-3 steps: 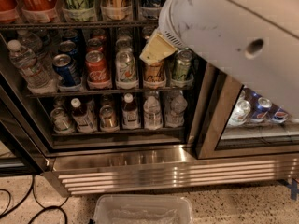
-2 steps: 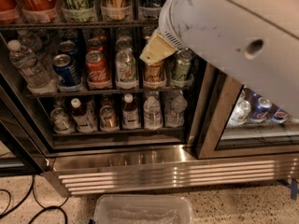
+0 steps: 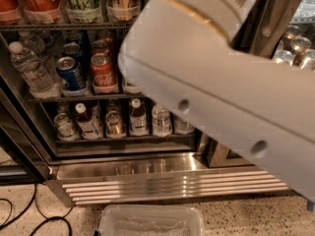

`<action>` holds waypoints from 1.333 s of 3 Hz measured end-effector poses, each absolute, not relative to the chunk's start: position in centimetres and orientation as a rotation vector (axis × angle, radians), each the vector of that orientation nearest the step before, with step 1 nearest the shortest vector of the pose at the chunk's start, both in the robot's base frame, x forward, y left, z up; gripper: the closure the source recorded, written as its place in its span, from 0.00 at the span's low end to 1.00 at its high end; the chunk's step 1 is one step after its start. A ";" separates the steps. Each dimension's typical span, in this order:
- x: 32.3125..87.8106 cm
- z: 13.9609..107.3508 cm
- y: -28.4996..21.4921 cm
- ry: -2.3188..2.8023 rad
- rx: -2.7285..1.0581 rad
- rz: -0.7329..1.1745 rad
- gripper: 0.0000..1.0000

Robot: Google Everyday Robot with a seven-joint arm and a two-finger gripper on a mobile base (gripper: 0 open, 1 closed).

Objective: Pick pepsi can from top shelf of fridge

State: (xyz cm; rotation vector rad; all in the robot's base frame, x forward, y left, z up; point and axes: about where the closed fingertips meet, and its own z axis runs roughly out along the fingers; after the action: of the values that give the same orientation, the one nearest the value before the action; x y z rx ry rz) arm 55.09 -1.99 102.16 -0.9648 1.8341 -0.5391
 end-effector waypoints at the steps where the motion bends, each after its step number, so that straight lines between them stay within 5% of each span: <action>1: 56.4 102.8 -3.0 1.869 -0.823 -0.618 0.00; 4: 56.0 103.8 -3.3 1.880 -0.657 -0.566 0.00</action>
Offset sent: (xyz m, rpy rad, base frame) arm 0.0105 -0.0076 0.0039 0.0038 -0.0318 -0.1019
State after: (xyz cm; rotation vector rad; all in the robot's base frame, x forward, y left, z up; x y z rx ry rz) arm 55.97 -3.34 103.79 -0.6571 1.8795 -0.5664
